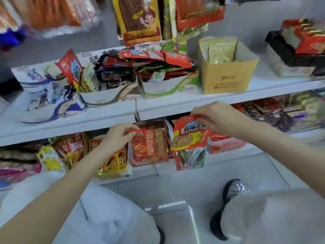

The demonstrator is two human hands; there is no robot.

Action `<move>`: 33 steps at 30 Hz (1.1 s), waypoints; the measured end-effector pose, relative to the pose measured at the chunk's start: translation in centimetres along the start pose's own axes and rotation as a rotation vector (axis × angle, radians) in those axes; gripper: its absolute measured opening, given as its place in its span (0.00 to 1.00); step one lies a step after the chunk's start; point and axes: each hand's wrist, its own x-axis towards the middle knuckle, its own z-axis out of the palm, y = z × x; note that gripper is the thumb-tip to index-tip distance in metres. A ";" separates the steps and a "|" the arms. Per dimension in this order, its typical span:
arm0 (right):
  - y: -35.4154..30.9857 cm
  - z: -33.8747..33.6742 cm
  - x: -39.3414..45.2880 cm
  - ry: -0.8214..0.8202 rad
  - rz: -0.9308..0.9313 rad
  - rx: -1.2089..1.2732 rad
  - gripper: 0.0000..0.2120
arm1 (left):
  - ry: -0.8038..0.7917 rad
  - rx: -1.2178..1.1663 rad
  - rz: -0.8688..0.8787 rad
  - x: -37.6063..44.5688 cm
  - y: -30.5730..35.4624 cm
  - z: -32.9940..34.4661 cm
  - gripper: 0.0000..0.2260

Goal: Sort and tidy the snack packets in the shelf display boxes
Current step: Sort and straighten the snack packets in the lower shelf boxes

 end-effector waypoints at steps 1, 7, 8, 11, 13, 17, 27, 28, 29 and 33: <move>-0.7 0.8 0.8 -0.037 -0.017 -0.005 0.08 | 0.022 0.014 -0.032 0.2 -1.0 0.1 0.07; -2.7 3.2 3.9 -0.141 -0.044 -0.071 0.13 | 0.111 0.042 -0.109 2.9 -4.4 2.1 0.10; -2.7 3.1 4.1 -0.145 -0.041 -0.056 0.12 | 0.139 0.044 -0.098 3.2 -4.7 2.6 0.10; -2.7 3.0 4.3 -0.145 -0.031 -0.016 0.10 | 0.273 0.042 -0.152 4.4 -5.8 3.8 0.13; -2.5 3.2 4.4 -0.130 -0.048 0.002 0.09 | 0.330 0.021 -0.249 5.2 -6.5 3.9 0.14; -2.1 3.7 4.6 -0.085 -0.087 0.007 0.08 | 0.257 0.005 -0.262 6.0 -7.8 4.7 0.14; -2.1 4.4 5.2 -0.063 -0.118 -0.009 0.08 | 0.033 0.497 -0.029 1.9 -9.2 8.8 0.30; -2.1 4.5 5.2 -0.061 -0.117 -0.007 0.08 | 0.043 0.439 -0.078 2.0 -8.9 8.8 0.30; -2.1 4.6 5.2 -0.061 -0.118 -0.003 0.08 | 0.056 0.383 -0.111 2.1 -8.9 8.7 0.30; -2.0 4.9 5.1 -0.062 -0.103 -0.004 0.08 | -0.028 0.383 -0.094 2.7 -9.8 7.7 0.23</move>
